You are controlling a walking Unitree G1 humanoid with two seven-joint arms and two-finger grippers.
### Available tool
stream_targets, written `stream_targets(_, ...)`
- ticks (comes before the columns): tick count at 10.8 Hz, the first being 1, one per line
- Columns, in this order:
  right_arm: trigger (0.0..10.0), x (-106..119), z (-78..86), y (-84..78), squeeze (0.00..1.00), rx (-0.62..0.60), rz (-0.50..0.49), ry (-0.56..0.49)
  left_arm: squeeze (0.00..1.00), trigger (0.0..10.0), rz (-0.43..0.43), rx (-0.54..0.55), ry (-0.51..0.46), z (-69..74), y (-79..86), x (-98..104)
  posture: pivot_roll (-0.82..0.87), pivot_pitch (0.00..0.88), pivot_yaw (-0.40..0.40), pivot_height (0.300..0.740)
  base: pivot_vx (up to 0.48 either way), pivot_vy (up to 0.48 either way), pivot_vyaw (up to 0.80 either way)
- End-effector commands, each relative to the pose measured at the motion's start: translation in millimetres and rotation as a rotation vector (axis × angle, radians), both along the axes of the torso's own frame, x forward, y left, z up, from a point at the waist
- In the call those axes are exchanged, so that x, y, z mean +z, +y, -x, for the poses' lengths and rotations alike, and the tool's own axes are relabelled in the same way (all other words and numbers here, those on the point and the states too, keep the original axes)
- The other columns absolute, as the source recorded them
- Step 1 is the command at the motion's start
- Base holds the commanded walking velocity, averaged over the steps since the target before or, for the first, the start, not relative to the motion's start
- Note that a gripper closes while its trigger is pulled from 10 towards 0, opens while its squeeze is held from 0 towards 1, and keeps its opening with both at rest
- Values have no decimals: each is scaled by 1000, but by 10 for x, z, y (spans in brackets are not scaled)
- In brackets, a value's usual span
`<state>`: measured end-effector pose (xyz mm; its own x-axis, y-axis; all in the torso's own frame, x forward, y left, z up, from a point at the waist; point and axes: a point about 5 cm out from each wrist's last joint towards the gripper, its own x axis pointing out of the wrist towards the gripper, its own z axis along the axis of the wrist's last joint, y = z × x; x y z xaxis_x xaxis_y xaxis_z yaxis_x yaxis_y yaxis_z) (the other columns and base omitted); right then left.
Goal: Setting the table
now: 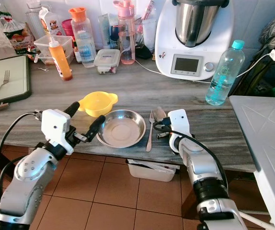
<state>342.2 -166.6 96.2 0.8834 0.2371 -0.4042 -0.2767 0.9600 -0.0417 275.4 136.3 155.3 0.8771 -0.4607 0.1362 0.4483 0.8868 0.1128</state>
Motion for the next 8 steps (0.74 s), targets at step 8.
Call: stream_targets(8, 0, -292, 238, 111, 0, -218, -216, 149, 0, 10000, -11, 12, 22, 45, 33, -3, 99, 47, 48, 740, 0, 0, 0)
